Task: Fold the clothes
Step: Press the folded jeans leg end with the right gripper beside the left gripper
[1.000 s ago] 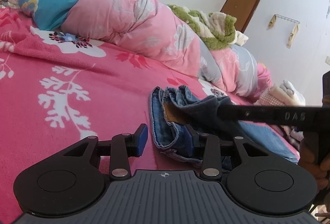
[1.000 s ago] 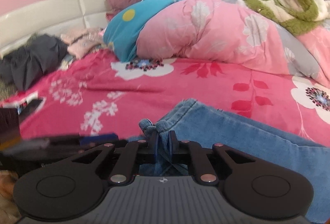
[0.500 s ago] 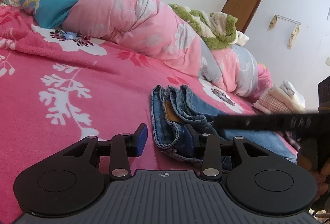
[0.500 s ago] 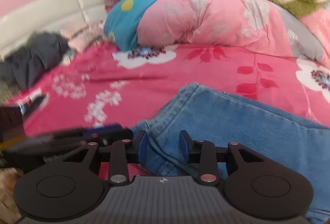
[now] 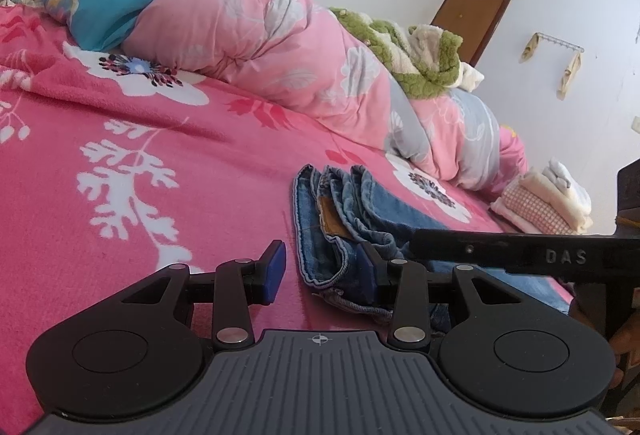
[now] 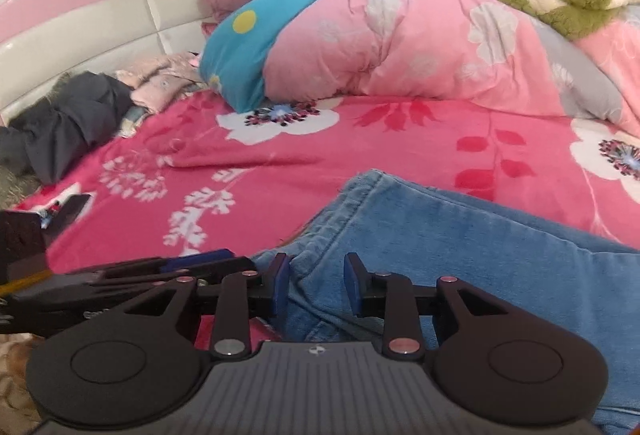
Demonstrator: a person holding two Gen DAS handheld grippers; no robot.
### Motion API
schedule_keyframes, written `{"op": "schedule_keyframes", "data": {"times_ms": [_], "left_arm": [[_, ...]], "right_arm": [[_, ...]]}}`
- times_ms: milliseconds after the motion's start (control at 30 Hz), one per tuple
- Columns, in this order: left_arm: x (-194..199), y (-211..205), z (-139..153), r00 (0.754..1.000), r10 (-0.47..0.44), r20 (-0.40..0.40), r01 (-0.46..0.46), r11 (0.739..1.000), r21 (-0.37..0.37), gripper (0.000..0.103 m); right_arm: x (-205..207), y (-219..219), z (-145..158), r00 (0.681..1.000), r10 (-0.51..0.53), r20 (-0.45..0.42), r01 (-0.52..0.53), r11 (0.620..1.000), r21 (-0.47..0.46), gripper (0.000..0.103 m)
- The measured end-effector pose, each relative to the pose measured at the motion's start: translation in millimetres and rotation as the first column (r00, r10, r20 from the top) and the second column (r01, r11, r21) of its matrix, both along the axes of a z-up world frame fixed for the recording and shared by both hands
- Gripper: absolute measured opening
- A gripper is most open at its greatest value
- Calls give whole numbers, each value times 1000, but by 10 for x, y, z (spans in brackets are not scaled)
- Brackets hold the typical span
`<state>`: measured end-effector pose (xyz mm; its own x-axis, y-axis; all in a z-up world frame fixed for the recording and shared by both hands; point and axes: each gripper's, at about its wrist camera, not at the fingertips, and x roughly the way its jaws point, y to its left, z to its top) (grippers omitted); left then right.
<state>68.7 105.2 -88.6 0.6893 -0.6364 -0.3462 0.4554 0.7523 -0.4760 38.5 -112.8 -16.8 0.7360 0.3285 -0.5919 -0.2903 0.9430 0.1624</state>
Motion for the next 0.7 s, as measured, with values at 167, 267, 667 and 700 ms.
{"op": "schedule_keyframes", "data": {"times_ms": [167, 267, 667, 700], "left_arm": [[-5, 0, 0, 1000, 0, 1, 0, 1000, 0, 39], [-3, 3, 0, 1000, 0, 0, 0, 1000, -1, 39], [8, 13, -10, 1000, -1, -5, 1, 1000, -3, 39], [0, 16, -1, 1000, 3, 1, -3, 1000, -3, 39]], "right_arm": [[44, -78, 75, 1000, -26, 5, 25, 995, 98, 6], [53, -75, 158, 1000, -24, 19, 22, 991, 135, 6], [57, 137, 5, 1000, 6, -16, -4, 997, 78, 8], [50, 142, 13, 1000, 9, -18, -8, 997, 74, 11]]}}
